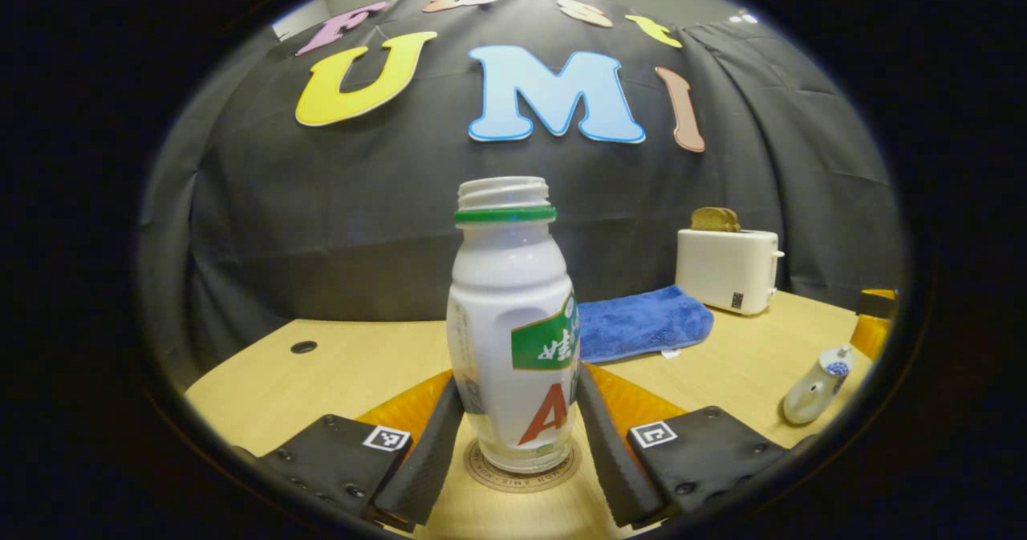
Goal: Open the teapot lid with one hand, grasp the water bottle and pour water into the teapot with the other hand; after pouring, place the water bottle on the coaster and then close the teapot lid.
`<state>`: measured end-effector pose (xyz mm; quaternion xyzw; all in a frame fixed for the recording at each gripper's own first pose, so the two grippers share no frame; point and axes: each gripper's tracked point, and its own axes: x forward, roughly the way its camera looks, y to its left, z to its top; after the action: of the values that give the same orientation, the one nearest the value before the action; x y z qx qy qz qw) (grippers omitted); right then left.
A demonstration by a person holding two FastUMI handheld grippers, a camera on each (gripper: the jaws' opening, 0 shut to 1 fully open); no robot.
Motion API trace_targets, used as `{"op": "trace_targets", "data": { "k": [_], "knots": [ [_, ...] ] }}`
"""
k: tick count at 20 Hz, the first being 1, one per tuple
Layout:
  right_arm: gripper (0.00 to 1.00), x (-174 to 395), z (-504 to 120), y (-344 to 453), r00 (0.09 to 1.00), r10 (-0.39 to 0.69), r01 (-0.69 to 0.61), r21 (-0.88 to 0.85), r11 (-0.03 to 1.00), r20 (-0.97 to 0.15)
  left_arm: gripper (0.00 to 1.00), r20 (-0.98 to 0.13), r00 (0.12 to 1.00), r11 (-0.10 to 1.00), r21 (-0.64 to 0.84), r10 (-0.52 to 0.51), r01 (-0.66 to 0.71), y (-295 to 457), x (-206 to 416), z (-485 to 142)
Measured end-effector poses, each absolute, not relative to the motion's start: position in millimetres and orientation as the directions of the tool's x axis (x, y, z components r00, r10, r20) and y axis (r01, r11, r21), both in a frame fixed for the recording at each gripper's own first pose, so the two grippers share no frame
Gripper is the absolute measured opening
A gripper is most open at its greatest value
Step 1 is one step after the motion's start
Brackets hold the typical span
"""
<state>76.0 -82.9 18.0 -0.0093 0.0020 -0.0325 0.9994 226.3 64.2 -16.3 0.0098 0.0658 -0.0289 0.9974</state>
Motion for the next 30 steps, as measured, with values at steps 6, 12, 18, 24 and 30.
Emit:
{"op": "trace_targets", "data": {
  "k": [6,12,18,24,30],
  "knots": [
    [0.78,75.1,17.9,-87.6,0.997,-0.071,0.071,0.022,0.997,-0.012,0.9,-0.154,0.987,0.999,0.007,-0.049,0.051,67.3,231.3,-26.1],
    [0.78,74.8,17.6,-89.7,0.997,-0.075,0.076,0.034,0.997,-0.016,0.92,-0.155,0.987,0.999,-0.004,-0.041,0.041,66.5,230.9,-28.3],
    [0.78,76.2,15.4,-89.8,0.997,-0.074,0.074,0.031,0.997,-0.021,0.99,-0.167,0.985,0.999,0.0,-0.038,0.038,64.4,221.1,-29.8],
    [0.79,70.7,23.3,-86.6,0.997,-0.08,0.08,0.005,0.997,0.018,0.99,-0.114,0.993,0.999,0.035,0.011,-0.007,74.9,184.4,-7.7],
    [0.78,52.1,29.3,-69.4,0.996,-0.073,0.072,0.032,0.997,0.044,0.93,-0.055,0.998,0.999,0.046,0.011,-0.008,66.8,126.7,18.9]
  ]
}}
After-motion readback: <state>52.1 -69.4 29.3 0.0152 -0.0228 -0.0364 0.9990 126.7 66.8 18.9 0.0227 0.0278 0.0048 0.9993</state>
